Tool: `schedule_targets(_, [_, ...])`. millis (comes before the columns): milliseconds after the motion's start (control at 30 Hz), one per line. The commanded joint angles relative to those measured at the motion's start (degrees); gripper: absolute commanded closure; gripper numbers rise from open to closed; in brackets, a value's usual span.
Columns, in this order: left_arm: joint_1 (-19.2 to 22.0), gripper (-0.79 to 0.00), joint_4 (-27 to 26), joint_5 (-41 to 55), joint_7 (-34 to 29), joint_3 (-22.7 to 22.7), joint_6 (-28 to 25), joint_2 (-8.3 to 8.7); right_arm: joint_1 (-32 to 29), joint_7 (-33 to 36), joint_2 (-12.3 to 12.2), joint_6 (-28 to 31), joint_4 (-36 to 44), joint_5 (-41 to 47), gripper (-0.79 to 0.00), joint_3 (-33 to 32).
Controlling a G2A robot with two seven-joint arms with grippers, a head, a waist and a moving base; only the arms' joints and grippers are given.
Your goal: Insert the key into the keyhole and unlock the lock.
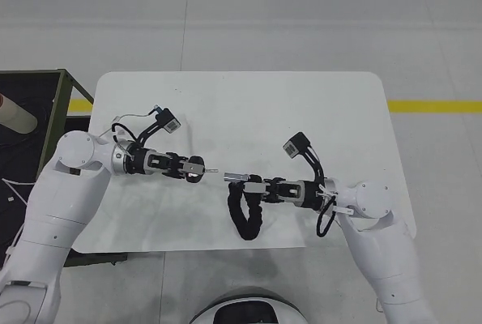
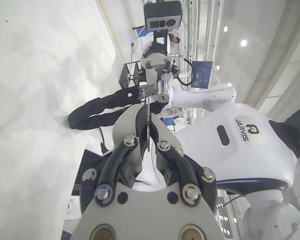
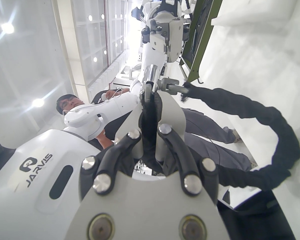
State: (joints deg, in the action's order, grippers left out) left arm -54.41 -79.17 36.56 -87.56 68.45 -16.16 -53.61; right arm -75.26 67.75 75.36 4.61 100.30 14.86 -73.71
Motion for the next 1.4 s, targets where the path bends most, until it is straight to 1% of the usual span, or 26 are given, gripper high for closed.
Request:
schedule_targets(0, [0.1, 0.000, 0.2, 0.3, -0.4, 0.0, 0.0, -0.16, 0.0, -0.6, 0.0, 0.1, 0.2, -0.5, 0.000, 0.4])
schedule_targets(167, [-0.2, 0.000, -0.3, 1.3, -0.4, -0.2, -0.1, -0.21, 0.2, -2.8, -0.1, 0.1, 0.7, -3.5, 0.000, 1.0])
schedule_targets(333, [-0.2, 0.000, -0.8, 1.2, -0.4, -1.0, -0.1, 0.10, 0.3, -3.5, -0.2, -0.2, 1.0, -3.6, 0.000, 1.2])
schedule_targets(633, [-0.3, 0.000, 0.1, 0.9, -0.4, -0.5, 0.9, 0.29, 0.1, -3.5, -0.4, -0.3, 1.4, -3.7, 0.000, 1.5])
schedule_targets(1167, [0.5, 0.000, 0.0, 1.2, -0.4, -2.8, 3.0, 0.17, 0.3, -3.5, -0.6, 0.8, 1.2, -4.6, 0.000, 2.5])
schedule_targets(1367, [0.8, 0.000, 0.8, 2.5, -0.4, -2.6, 3.7, 0.41, 0.9, -3.0, -0.8, 0.6, 0.5, -3.4, 0.000, 1.3])
